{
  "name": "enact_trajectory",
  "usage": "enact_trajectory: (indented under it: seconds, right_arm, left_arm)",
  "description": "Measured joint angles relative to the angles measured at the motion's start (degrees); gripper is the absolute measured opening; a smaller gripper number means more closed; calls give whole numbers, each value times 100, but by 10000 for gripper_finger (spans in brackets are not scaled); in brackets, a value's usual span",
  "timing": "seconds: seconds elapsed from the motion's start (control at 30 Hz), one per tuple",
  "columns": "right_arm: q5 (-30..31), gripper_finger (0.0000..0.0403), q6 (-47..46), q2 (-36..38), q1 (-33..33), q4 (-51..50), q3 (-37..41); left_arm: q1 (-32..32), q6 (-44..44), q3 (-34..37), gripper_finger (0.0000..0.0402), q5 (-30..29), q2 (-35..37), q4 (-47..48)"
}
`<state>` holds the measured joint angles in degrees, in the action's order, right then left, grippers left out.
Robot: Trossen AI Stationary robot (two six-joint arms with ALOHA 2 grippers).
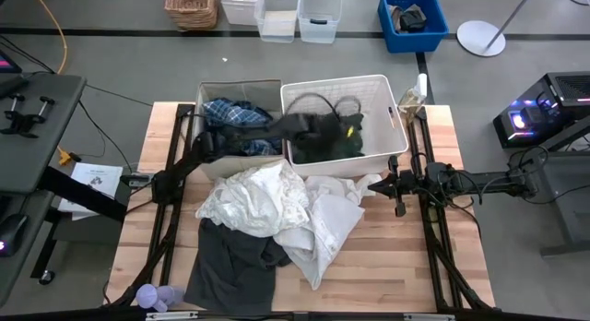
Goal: Sort clothes
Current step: Put the green shirt into the laundry organizer
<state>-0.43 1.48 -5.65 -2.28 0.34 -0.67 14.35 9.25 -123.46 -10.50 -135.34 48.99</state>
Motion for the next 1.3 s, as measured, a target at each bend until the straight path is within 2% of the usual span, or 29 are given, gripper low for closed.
enact_trajectory:
  seconds: [0.3, 0.43, 0.53, 0.63, 0.73, 0.83, 0.97, 1.07, 1.13, 1.27, 1.3]
  right_arm:
    - [15, 0, 0, -2, 0, 0, 0]
    - [15, 0, 0, -2, 2, -2, -1]
    - [13, 0, 0, -2, 1, -2, -2]
    - [13, 0, 0, -2, 1, -1, -1]
    - [13, 0, 0, -2, 2, -2, 0]
    - [13, 0, 0, -2, 2, -2, -1]
    - [11, 0, 0, -2, 2, -2, 0]
    - [9, 0, 0, -2, 0, -2, 0]
    - [9, 0, 0, -2, 1, -2, 0]
    - [7, 0, 0, -2, 2, -2, 0]
    - [7, 0, 0, -2, 0, -2, 0]
  left_arm:
    - [184, 443, -821, 2, -92, 2060, -1302]
    - [166, 758, -1063, 1, -499, 3257, -1355]
    - [64, 957, -1088, 1, -1096, 4115, -1069]
    - [-46, 1020, -1087, 1, -1905, 4765, -387]
    - [-19, 438, -1081, 1, -2547, 5164, 688]
    - [127, -463, -991, 1, -2836, 5321, 1903]
    - [253, -1456, -383, 0, -3394, 5313, 3013]
    - [339, -1824, 494, 0, -3512, 5300, 2941]
    - [347, -1906, 1121, 0, -3329, 5304, 2403]
    - [318, -1644, 2312, 0, -2284, 5354, 383]
    - [303, -1627, 2544, 0, -2178, 5354, 16]
